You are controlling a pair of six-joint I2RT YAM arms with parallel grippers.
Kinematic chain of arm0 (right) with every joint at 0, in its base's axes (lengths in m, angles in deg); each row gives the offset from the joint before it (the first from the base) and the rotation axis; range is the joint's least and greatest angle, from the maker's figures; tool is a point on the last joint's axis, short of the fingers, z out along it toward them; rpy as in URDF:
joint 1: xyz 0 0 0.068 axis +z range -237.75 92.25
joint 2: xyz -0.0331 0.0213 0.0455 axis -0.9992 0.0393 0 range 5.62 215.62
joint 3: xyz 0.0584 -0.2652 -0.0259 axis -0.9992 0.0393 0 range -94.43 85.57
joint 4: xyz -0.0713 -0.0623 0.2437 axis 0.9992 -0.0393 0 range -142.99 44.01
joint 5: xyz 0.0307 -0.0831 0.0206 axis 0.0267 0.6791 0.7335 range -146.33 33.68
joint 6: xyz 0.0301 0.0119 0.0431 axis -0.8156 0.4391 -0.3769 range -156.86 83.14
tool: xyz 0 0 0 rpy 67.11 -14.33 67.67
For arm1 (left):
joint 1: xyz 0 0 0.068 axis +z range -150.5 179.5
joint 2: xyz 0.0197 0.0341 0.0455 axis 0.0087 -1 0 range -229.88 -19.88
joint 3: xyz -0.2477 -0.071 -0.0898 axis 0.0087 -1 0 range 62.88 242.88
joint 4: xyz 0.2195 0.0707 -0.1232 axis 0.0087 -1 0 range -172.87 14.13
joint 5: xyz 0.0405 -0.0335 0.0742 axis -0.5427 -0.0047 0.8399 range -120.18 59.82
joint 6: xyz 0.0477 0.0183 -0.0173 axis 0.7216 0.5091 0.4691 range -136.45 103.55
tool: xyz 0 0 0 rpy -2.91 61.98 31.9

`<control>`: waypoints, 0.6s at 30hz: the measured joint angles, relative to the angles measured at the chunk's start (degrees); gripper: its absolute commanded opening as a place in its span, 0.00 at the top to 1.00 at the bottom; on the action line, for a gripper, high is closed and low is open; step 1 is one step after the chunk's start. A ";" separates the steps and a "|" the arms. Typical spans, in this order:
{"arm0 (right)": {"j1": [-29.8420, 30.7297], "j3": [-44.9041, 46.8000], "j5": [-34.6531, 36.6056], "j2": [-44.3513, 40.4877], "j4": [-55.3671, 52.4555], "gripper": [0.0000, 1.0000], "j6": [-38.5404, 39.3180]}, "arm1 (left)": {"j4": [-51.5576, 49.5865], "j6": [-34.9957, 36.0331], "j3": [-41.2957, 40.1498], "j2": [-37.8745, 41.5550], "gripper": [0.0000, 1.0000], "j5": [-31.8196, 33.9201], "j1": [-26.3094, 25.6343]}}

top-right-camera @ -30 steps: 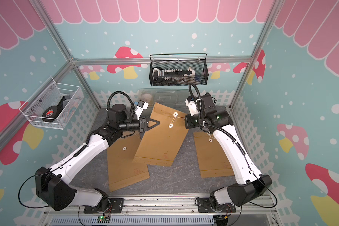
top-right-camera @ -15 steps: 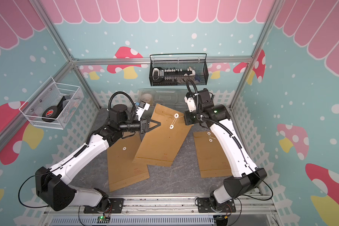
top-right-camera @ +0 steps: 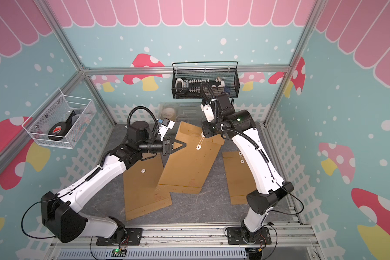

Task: Close the mouth of the file bag
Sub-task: Close the file bag.

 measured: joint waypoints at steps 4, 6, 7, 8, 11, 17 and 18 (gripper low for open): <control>2.03 -2.60 1.81 0.94 -2.58 1.00 0.57 | -0.13 0.00 0.00 0.00 1.00 0.17 0.00; 2.32 -3.26 2.29 0.98 -3.69 1.00 0.68 | -0.26 0.00 0.00 0.00 1.00 0.15 0.00; 2.36 -3.56 2.36 1.01 -4.15 1.00 0.76 | -0.31 0.00 0.00 0.00 1.00 0.15 0.00; 2.38 -4.04 2.36 1.14 -4.68 1.00 0.79 | -0.31 0.00 0.00 -0.04 1.00 0.15 0.00; 2.49 -5.86 2.23 1.81 -5.68 1.00 0.81 | -0.28 0.02 0.02 -0.20 1.00 0.15 0.00; 3.13 -6.93 0.48 2.91 -5.88 1.00 0.79 | -0.33 0.02 0.02 -0.31 1.00 0.15 0.00; 3.13 -6.93 0.15 3.06 -5.88 1.00 0.76 | -0.33 0.00 0.02 -0.31 1.00 0.15 0.00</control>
